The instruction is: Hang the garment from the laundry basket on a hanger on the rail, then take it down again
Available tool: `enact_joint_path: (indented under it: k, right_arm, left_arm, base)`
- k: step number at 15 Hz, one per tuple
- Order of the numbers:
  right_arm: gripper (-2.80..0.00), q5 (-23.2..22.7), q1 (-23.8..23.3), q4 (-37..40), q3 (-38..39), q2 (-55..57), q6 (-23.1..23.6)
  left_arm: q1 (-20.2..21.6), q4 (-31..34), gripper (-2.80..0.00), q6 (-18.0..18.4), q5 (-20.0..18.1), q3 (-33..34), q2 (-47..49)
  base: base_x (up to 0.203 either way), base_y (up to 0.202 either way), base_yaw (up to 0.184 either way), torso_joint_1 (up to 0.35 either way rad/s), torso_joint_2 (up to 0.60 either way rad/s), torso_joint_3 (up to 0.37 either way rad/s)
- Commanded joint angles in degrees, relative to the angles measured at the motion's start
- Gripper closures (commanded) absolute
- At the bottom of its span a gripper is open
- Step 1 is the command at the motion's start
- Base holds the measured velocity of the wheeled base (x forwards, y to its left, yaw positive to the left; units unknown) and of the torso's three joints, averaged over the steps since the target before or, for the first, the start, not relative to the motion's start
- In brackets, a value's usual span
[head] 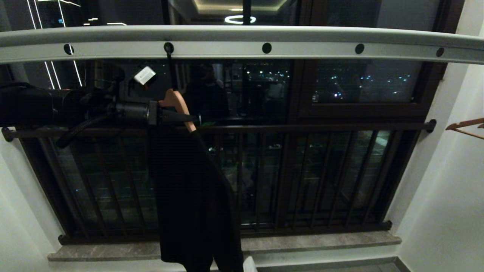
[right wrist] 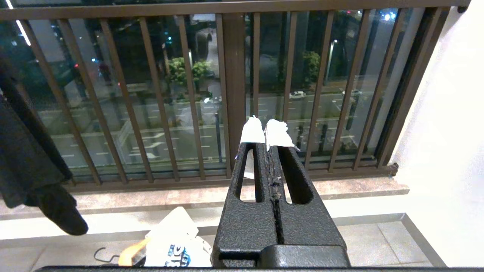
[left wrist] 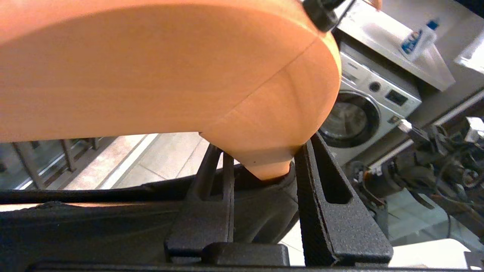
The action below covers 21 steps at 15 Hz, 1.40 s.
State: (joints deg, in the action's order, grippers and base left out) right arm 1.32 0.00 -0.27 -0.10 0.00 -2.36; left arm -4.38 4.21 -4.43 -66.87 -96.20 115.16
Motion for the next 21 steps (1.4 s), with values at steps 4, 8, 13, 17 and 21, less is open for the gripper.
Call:
enact_joint_path:
  k: [4,8,13,17,21]
  right_arm:
    - [0.0,0.0,0.0,-0.1,0.0,0.0,0.0]
    - [0.0,0.0,0.0,-0.1,0.0,0.0,0.0]
    - [0.0,0.0,0.0,0.0,0.0,0.0,0.0]
    - [0.0,0.0,0.0,-0.1,0.0,0.0,0.0]
    - [0.0,0.0,0.0,0.0,0.0,0.0,0.0]
  left_arm:
    - [0.2,0.1,0.0,-0.1,-0.4,0.6,1.4]
    - [0.2,0.1,0.0,-0.1,-0.4,2.2,0.9]
    - [0.2,0.1,0.0,-0.1,-0.4,2.3,0.2]
    - [0.2,0.1,-2.8,-0.1,-0.4,2.9,-0.5]
    - [0.2,0.3,-2.8,-0.1,-0.3,4.2,-2.0]
  base:
    - [0.0,0.0,0.0,0.0,0.0,0.0]
    - [0.0,0.0,0.0,0.0,0.0,0.0]
    - [0.0,0.0,0.0,0.0,0.0,0.0]
    - [0.0,0.0,0.0,0.0,0.0,0.0]
    - [0.0,0.0,0.0,0.0,0.0,0.0]
